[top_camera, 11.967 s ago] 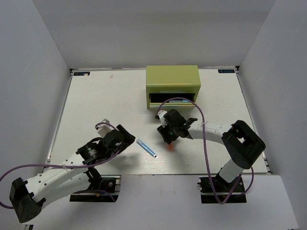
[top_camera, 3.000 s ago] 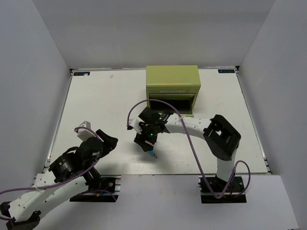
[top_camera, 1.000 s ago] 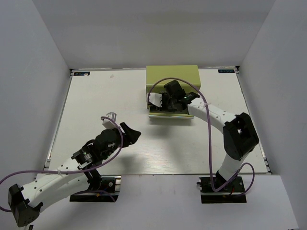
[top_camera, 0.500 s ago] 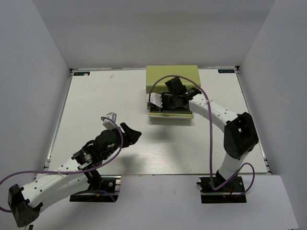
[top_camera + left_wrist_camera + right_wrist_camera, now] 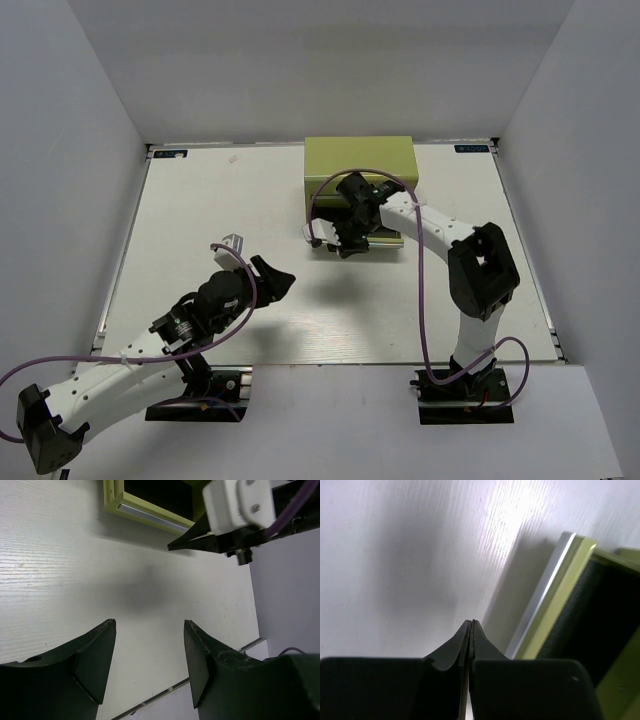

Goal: Sort the stationery into containers
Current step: Close the drawer in the storage box.

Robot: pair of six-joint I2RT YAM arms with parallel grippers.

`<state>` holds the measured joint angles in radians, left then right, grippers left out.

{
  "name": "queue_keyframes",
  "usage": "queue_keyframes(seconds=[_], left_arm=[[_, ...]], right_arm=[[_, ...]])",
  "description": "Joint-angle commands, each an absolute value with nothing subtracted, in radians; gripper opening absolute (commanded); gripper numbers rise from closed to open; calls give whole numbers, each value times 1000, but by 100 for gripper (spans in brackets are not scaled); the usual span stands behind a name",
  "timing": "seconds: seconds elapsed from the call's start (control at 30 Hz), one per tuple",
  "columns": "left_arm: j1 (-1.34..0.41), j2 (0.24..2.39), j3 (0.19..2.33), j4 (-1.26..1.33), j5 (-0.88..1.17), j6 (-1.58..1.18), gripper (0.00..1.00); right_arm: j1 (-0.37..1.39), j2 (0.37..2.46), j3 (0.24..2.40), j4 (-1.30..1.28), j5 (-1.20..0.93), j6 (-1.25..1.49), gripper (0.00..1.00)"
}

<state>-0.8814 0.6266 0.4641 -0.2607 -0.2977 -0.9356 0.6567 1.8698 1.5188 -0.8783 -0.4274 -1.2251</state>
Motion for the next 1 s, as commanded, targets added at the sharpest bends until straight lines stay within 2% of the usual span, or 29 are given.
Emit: queue_keyframes(seconds=[0.0,0.1,0.3,0.4,0.8,0.87,0.97], left_arm=[[-885,624,448,-258,-296,-930,67],[-885,624,448,-258,-305,-930,67],[-885,624,448,-258,-314,-930,67],[-885,624,448,-249,-314,-930,67],[-885,624,448,-267,-324,-930,68],[-885,615,448,-267,-333,-930,68],[-885,615,448,-278,-333,-930,68]], right_arm=[[664,1861,1468,-741,-358,-1155,0],[667,1890,1440,-614,-246,-1062,0],[669,1908,1378,-245,119,-885,0],[663,1928,1373,-189,198,-868,0],[655,1985,1381,-34,318,-917,0],[655,1982,1376,-51,302,-913,0],[655,1930,1379,-184,107,-885,0]])
